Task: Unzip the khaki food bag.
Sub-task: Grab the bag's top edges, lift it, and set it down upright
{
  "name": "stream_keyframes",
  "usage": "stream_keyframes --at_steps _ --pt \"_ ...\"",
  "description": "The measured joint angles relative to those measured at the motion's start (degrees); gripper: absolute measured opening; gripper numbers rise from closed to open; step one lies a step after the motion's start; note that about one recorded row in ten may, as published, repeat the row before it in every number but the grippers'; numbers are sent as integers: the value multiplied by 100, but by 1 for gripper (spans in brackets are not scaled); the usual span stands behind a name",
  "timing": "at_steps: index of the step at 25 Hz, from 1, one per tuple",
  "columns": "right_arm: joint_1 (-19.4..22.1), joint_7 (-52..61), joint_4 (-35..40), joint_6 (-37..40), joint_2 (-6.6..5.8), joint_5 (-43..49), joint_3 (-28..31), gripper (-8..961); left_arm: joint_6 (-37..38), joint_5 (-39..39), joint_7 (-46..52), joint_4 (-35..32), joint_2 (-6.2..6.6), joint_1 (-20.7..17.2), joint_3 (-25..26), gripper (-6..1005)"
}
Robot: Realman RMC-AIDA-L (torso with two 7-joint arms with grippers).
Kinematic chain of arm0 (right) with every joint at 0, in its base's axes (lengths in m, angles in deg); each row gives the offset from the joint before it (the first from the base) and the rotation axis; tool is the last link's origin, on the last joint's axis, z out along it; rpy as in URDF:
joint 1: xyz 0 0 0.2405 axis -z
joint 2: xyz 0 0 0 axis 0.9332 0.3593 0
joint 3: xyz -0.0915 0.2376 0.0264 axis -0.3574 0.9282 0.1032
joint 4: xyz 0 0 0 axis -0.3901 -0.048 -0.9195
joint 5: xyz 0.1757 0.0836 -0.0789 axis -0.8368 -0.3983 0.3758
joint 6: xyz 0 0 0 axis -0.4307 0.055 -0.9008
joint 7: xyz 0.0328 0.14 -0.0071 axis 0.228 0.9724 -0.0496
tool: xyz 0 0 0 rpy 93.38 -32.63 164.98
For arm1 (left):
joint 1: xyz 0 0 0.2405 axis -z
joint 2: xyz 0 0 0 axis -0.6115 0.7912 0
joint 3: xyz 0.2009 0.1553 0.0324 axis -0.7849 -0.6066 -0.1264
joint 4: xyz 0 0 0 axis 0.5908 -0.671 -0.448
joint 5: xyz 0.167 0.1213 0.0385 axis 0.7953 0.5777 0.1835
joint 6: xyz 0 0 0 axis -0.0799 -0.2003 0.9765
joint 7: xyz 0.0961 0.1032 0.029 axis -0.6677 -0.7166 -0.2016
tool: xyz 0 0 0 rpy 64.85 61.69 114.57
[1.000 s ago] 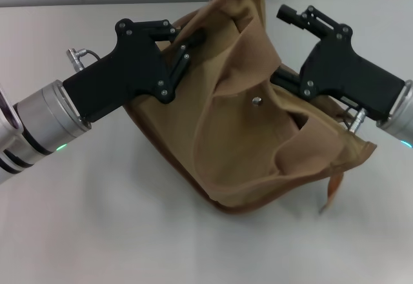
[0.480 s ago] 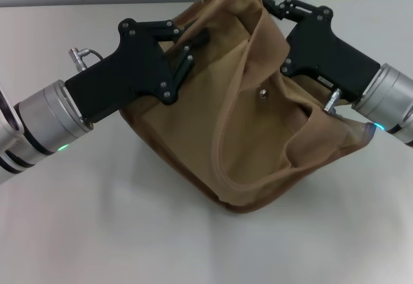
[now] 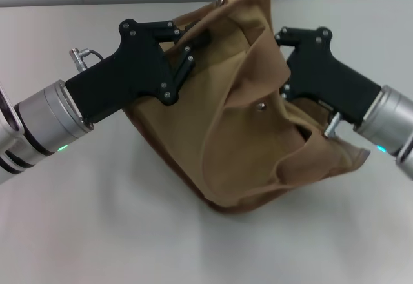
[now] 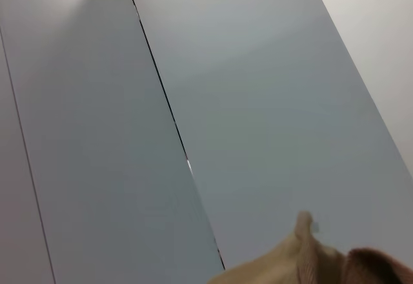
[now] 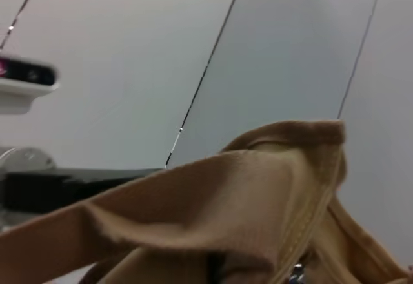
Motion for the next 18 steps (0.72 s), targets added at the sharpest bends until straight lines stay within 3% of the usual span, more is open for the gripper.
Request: stream_keyframes --at_steps 4,10,12,18 --pt "239 -883 -236 277 1 -2 69 79 0 0 33 -6 7 4 2 59" --pt "321 -1052 -311 319 0 -13 155 168 -2 -1 36 -11 7 46 2 60" --pt "329 -1121 -343 315 0 -15 192 342 -3 -6 37 -3 5 49 2 60" --pt "153 -1195 -481 31 0 -16 300 554 -3 -12 39 6 4 54 3 60"
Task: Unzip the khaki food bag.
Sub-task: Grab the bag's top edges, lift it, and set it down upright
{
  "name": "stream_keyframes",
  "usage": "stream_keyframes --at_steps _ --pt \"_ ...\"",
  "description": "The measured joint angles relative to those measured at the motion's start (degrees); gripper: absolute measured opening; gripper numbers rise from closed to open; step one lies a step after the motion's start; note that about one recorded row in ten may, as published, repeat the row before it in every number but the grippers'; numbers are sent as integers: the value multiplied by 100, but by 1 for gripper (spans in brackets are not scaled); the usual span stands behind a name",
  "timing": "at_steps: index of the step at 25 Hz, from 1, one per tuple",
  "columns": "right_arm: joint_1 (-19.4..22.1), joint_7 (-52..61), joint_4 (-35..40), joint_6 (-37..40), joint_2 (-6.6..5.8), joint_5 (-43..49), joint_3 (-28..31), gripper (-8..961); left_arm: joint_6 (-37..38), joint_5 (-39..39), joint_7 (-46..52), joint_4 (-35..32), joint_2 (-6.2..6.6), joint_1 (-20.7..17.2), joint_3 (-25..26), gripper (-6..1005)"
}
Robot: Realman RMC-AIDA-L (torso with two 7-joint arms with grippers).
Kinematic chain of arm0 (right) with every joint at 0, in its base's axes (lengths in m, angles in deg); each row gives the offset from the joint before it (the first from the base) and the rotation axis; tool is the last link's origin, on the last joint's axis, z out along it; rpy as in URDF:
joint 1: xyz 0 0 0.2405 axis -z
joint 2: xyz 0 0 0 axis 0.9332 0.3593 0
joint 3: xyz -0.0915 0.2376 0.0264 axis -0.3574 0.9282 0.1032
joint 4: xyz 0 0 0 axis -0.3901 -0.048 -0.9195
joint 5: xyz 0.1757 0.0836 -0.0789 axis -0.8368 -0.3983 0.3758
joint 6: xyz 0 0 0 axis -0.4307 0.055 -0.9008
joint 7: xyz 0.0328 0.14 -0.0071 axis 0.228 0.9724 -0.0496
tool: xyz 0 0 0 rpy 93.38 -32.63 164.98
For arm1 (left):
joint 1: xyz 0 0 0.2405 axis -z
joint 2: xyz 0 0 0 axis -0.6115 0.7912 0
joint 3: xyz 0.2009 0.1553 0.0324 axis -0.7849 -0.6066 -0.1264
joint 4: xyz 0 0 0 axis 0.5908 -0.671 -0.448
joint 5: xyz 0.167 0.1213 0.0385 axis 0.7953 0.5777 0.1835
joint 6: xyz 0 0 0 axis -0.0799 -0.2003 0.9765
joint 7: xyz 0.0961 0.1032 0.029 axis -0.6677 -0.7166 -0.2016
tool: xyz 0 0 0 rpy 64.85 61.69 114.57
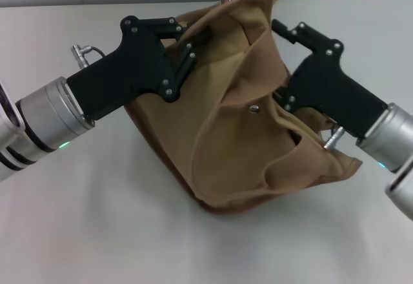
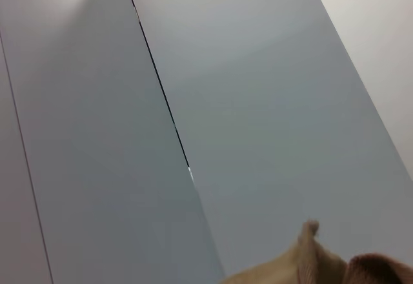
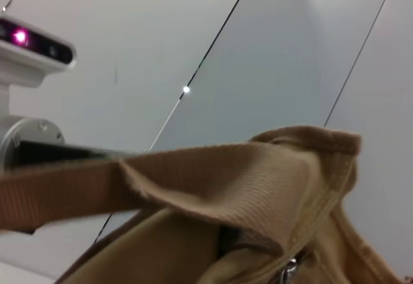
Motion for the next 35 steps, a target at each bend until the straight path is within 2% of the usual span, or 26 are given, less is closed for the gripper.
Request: stream_keyframes --at_steps 5,10,22,27,29,30,31,32,33,35 --pt "-153 -226 -213 -267 0 0 66 568 1 -6 1 7 -2 31 1 60" --pt "-234 -1185 -770 -440 0 25 518 451 6 -6 2 20 -3 52 -2 60" --pt "-58 -1269 -863 -213 -2 38 625 140 11 -30 1 35 -4 42 44 60" --pt "353 -1141 -791 62 -46 62 581 5 -9 -129 3 44 -4 22 71 60" --pt "625 -1119 -729 191 -55 116 526 13 -22 -169 3 46 -4 20 75 60" --pt "909 -1045 -617 333 -60 195 468 16 -32 -175 3 46 -4 21 75 60" --pt "909 -1045 -617 333 -60 195 468 20 -49 -183 3 46 -3 28 77 60" --pt "1166 -910 -508 463 -62 236 424 24 -67 -187 3 46 -3 38 78 60" --pt "1166 -910 -508 463 -62 236 424 28 -83 -191 3 46 -4 49 82 60" --pt "1441 -802 -417 635 -61 294 376 35 -109 -202 5 49 -3 63 103 60"
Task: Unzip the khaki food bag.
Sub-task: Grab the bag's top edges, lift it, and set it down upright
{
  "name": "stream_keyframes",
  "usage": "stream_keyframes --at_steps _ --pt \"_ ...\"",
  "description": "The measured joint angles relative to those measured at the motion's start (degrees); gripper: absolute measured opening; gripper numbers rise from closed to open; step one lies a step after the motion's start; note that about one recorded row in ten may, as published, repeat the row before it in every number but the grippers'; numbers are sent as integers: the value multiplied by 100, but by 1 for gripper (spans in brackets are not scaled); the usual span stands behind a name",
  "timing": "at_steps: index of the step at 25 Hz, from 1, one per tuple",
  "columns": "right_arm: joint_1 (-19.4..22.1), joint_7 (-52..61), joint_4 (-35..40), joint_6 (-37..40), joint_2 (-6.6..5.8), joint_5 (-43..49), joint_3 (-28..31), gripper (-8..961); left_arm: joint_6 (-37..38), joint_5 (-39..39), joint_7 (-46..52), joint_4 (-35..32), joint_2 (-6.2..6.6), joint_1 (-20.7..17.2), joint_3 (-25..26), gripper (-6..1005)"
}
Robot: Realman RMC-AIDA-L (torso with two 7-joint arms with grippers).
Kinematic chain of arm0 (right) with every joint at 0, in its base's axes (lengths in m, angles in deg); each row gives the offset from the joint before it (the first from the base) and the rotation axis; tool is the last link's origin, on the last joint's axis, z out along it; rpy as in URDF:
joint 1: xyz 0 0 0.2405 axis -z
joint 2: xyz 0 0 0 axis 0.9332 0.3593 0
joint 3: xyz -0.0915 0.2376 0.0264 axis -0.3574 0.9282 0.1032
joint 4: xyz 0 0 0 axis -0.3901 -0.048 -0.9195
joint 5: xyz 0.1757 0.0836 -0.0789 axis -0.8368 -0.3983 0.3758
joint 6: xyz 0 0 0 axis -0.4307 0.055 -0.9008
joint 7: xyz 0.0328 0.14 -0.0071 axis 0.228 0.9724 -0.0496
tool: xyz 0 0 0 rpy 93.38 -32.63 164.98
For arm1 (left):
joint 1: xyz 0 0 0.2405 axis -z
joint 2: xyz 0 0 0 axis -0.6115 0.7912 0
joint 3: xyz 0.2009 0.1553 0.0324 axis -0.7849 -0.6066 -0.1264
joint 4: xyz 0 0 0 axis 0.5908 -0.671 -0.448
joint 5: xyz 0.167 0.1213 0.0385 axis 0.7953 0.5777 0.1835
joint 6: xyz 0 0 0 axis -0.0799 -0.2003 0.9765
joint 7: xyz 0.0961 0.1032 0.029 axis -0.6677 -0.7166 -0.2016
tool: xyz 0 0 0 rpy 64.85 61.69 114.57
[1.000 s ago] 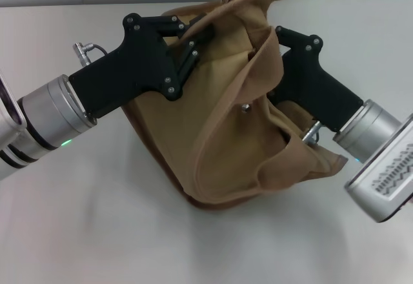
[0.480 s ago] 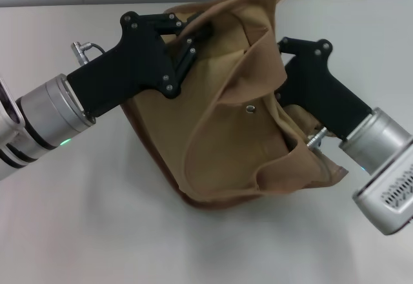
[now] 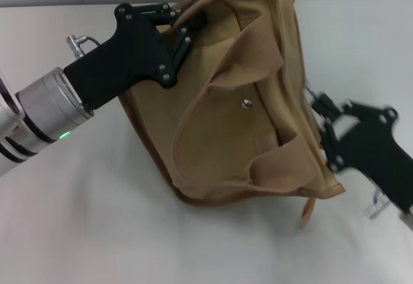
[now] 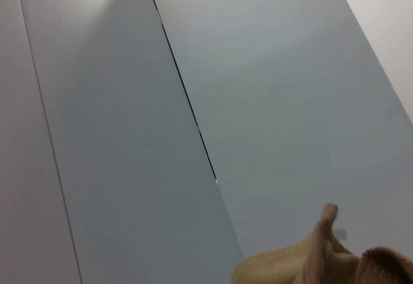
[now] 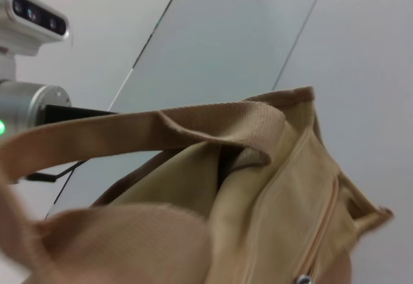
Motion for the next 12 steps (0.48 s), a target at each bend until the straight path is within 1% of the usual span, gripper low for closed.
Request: stream_keyframes --at_steps 1,2,3,4,5,6,9,10,12 --pt "151 27 51 86 0 40 -10 39 -8 -11 1 12 0 3 11 60" --pt "470 62 158 182 0 101 -11 43 -13 -25 2 22 0 7 19 60" --pt "470 62 158 182 0 101 -11 47 -15 -39 2 35 0 12 19 60" --pt "618 99 224 215 0 114 -10 51 -16 -50 2 49 0 18 20 60" --pt "862 223 350 275 0 118 -1 54 -16 -53 3 57 0 21 20 60" --pt "862 223 350 275 0 118 -1 58 -17 -59 3 60 0 23 20 60" --pt "1149 319 462 316 1 102 60 70 -18 -97 4 60 0 24 27 60" --pt "1274 337 444 408 18 44 228 73 -18 -107 5 60 0 24 27 60" --pt "1315 362 420 506 27 22 330 81 -19 -122 5 60 0 24 28 59"
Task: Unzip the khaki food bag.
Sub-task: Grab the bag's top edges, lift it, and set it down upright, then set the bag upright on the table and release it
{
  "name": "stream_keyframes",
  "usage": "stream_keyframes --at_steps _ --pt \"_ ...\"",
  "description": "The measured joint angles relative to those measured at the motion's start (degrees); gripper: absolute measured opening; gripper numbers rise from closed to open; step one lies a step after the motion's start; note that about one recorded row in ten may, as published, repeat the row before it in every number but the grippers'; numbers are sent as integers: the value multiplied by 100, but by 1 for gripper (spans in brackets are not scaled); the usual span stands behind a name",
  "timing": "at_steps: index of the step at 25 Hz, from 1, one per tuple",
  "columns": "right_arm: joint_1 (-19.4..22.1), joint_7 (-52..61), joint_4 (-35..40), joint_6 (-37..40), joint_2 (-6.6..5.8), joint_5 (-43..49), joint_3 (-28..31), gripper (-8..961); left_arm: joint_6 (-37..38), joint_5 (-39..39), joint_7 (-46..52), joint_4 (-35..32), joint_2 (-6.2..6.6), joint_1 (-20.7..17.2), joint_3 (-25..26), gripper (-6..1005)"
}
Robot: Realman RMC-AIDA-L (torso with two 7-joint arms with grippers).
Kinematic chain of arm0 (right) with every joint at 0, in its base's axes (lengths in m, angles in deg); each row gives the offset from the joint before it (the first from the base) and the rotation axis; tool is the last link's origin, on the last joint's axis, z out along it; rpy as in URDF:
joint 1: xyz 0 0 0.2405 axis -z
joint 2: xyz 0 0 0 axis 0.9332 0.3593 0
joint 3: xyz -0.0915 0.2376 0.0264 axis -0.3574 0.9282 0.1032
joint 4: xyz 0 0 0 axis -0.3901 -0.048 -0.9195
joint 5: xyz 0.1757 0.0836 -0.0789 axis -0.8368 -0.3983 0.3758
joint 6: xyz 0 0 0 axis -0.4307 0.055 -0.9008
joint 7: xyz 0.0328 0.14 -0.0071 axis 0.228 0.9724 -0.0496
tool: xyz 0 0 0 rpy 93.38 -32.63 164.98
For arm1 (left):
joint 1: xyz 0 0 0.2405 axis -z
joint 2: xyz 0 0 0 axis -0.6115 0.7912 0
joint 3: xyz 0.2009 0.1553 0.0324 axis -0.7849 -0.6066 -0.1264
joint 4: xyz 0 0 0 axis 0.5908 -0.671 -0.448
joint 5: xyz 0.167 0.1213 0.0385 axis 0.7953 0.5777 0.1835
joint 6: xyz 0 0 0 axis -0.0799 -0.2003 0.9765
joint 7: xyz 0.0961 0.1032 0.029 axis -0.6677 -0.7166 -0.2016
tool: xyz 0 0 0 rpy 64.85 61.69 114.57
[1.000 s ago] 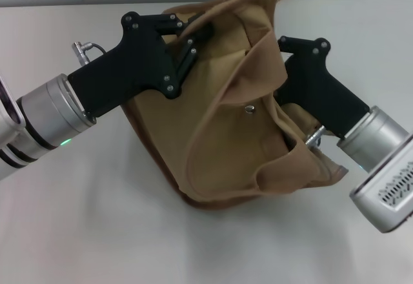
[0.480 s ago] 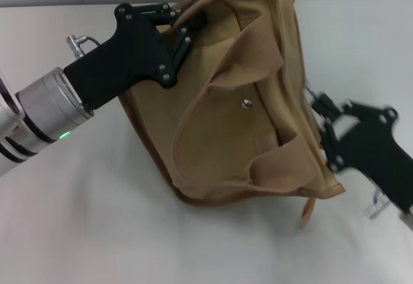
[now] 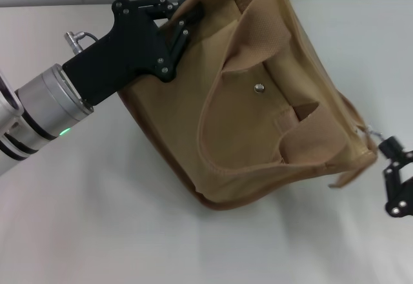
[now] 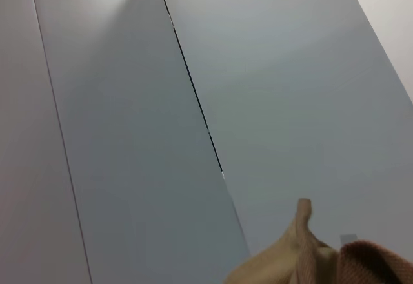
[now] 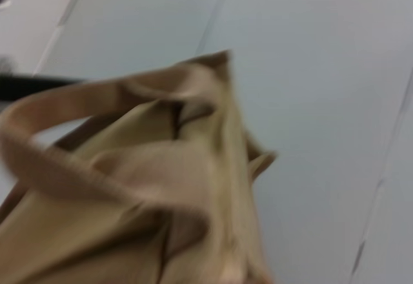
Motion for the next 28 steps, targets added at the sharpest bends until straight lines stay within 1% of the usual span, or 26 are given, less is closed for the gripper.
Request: stream_keyframes --at_steps 5,8,10,12,15,18,22,28 --pt "4 544 25 481 -20 -25 204 100 -3 -9 0 -1 0 -3 0 59" --pt "-19 1176 166 503 -24 -27 373 111 -2 -10 0 -3 0 -22 0 59" --pt "-21 1644 395 367 -24 -26 512 119 0 -10 0 -3 0 -31 0 59" --pt "-43 2004 711 100 -27 -15 609 333 3 -13 0 -3 0 -39 0 59" --pt "-114 2185 1104 -363 -28 109 564 434 16 -16 0 -3 0 -41 0 59" --pt "-203 2192 1280 -675 -27 410 523 534 20 -16 0 -3 0 -39 0 59" --pt "-405 2193 1329 -983 -18 817 504 601 21 -16 0 3 -1 -30 -1 59" --pt "-796 2156 1138 -1534 11 912 499 702 23 -17 0 6 -1 -47 -9 59"
